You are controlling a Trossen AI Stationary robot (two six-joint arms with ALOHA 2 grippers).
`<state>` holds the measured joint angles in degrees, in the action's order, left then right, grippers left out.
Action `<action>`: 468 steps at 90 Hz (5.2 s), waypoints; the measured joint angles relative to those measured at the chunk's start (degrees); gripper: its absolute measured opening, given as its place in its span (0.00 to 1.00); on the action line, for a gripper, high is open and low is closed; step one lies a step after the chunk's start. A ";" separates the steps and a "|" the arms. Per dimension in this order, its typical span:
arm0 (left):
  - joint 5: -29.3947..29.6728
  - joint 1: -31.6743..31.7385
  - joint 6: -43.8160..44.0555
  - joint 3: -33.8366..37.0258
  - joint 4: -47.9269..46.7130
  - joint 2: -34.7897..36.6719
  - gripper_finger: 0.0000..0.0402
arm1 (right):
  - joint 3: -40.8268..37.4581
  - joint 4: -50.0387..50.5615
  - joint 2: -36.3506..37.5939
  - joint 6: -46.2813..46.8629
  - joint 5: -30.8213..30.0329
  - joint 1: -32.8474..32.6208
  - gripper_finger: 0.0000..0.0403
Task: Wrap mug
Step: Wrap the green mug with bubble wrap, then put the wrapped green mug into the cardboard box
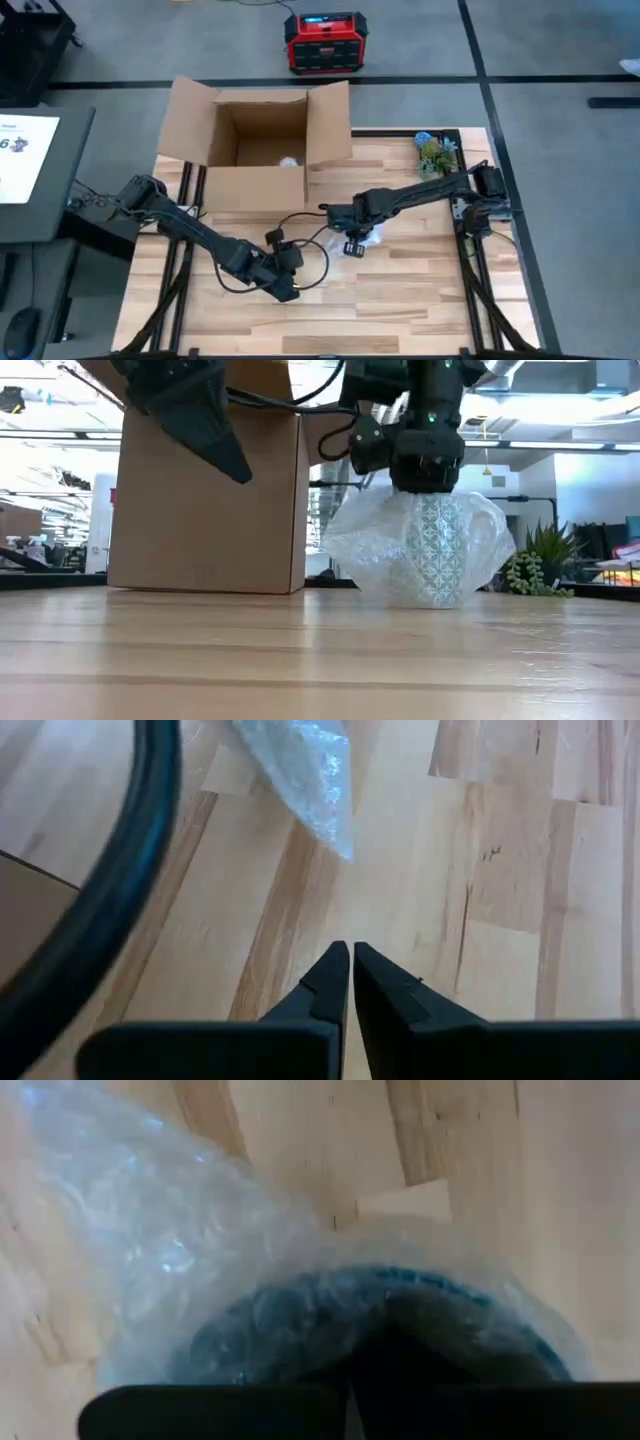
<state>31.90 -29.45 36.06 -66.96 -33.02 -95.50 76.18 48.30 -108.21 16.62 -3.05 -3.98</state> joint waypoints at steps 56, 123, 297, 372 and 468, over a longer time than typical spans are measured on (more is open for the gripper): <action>0.00 0.00 -0.01 0.00 0.15 0.00 0.00 | 24.39 31.66 1.32 4.67 -4.61 -6.65 0.00; 0.01 0.00 -0.23 0.00 0.76 0.01 0.00 | 3.56 9.19 1.22 3.09 -0.04 -0.96 0.00; -0.02 -0.11 -0.34 0.00 0.81 0.04 0.00 | 10.89 22.31 6.30 9.77 -4.38 -3.71 0.00; 0.02 -0.09 -0.40 -0.02 1.32 0.07 0.00 | 10.41 16.41 2.30 5.18 -1.62 -3.31 0.00; 0.02 -3.06 -12.23 -5.78 7.19 0.98 0.00 | -2.32 1.45 3.23 -8.48 -5.41 -7.57 0.37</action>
<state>31.92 -32.51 23.84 -72.74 -25.83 -94.53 73.86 49.76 -104.98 8.14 -8.45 -11.55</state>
